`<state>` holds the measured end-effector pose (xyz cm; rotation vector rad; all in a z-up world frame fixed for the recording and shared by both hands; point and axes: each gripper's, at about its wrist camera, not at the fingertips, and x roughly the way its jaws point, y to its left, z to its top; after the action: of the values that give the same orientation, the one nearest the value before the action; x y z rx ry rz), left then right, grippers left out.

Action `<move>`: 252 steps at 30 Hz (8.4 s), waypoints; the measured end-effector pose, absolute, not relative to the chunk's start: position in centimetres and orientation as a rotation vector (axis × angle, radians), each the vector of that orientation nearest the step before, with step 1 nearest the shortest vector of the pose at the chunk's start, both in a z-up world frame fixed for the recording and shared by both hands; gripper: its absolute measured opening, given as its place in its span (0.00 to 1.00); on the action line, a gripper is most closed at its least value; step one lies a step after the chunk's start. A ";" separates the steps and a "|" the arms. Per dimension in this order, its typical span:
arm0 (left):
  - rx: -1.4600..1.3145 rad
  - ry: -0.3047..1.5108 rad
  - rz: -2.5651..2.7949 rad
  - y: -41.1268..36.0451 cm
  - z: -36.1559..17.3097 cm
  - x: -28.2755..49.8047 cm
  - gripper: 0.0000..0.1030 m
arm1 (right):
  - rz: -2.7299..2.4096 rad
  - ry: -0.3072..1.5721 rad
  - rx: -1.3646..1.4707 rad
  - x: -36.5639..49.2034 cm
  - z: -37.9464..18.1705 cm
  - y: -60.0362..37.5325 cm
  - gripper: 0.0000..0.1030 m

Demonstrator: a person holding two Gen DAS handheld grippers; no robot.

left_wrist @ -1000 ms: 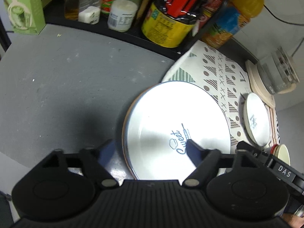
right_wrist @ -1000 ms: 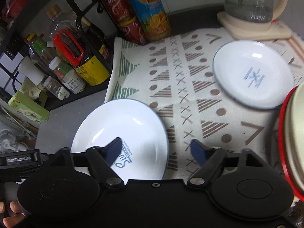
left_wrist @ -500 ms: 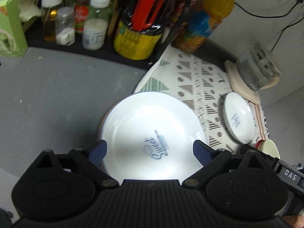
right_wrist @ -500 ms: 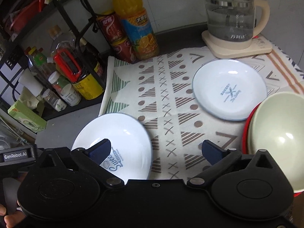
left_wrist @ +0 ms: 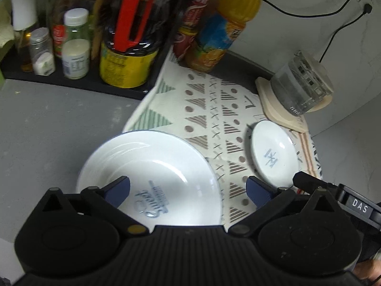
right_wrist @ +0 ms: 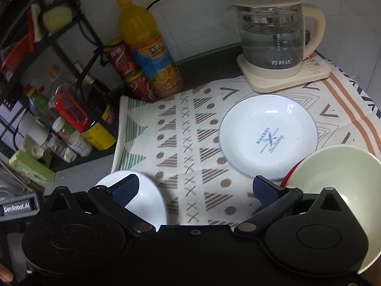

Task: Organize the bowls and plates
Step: 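Move both tools to the smaller white plate printed 'BAKERY', then grasp the 'BAKERY' plate rim with both tools and lift it, then carry the 'BAKERY' plate with both tools toward the plate stack, then lower the 'BAKERY' plate onto the 'Sweet' plate with both tools, then open both tools to release the 'BAKERY' plate rim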

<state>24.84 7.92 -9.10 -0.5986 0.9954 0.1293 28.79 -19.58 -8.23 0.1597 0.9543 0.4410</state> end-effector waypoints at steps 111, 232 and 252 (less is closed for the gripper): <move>-0.818 1.121 0.192 4.4 -14.1 37.8 0.12 | 0.616 1.165 0.256 43.3 -12.9 -24.7 0.12; -0.726 1.185 0.391 15.7 -16.6 20.4 0.58 | 0.567 1.241 0.143 28.3 -16.7 -12.6 0.15; -0.830 1.140 0.398 16.5 -17.1 19.1 0.30 | 0.595 1.264 0.124 28.2 -16.8 -12.1 0.18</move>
<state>19.07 16.53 -17.06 -0.8298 1.1398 0.3976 28.22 -12.05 -16.85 0.1236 1.2641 0.5946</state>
